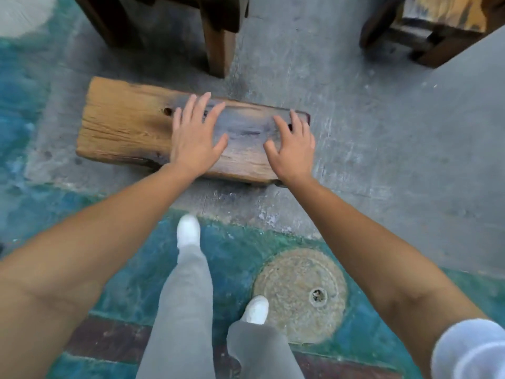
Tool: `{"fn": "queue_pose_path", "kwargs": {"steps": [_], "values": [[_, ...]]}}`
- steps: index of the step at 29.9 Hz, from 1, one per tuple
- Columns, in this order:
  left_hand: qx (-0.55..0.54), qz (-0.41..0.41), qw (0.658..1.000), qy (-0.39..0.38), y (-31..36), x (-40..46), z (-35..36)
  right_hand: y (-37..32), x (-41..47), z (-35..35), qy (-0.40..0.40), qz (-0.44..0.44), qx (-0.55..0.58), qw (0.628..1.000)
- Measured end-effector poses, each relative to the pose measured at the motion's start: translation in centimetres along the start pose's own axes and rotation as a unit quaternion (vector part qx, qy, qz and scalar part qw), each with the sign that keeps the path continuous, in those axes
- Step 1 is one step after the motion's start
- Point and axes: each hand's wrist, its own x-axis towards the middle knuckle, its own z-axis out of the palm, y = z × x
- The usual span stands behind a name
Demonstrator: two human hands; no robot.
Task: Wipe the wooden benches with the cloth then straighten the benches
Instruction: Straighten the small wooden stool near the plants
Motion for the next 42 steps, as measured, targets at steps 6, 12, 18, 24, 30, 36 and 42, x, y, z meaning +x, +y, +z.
{"fn": "queue_pose_path", "kwargs": {"steps": [6, 12, 18, 24, 30, 36, 42], "values": [[0.037, 0.020, 0.996, -0.081, -3.7, 2.2, 11.9, 3.1, 1.1, 11.3, -0.037, 0.045, -0.013, 0.998], [0.007, 0.011, 0.990, -0.143, -6.9, -0.7, 24.0, 7.4, -1.3, 23.5, -0.143, 0.075, -0.069, 0.985], [0.089, 0.006, 0.990, -0.105, -6.4, 0.9, 32.7, 11.7, 0.4, 30.6, 0.045, 0.013, -0.108, 0.993], [0.110, 0.061, 0.991, -0.035, -7.2, 3.4, 34.7, 13.6, 2.1, 33.5, 0.155, -0.030, -0.153, 0.975], [0.112, 0.013, 0.992, -0.056, -6.7, 3.9, 35.7, 14.4, 3.8, 33.7, 0.132, -0.047, -0.130, 0.982], [0.117, -0.024, 0.991, -0.053, -6.4, 7.2, 36.4, 15.2, 8.5, 33.1, 0.072, -0.057, -0.109, 0.990], [0.057, -0.011, 0.993, -0.100, -7.0, 7.7, 36.3, 15.0, 8.8, 32.6, 0.015, -0.031, -0.083, 0.996]]}}
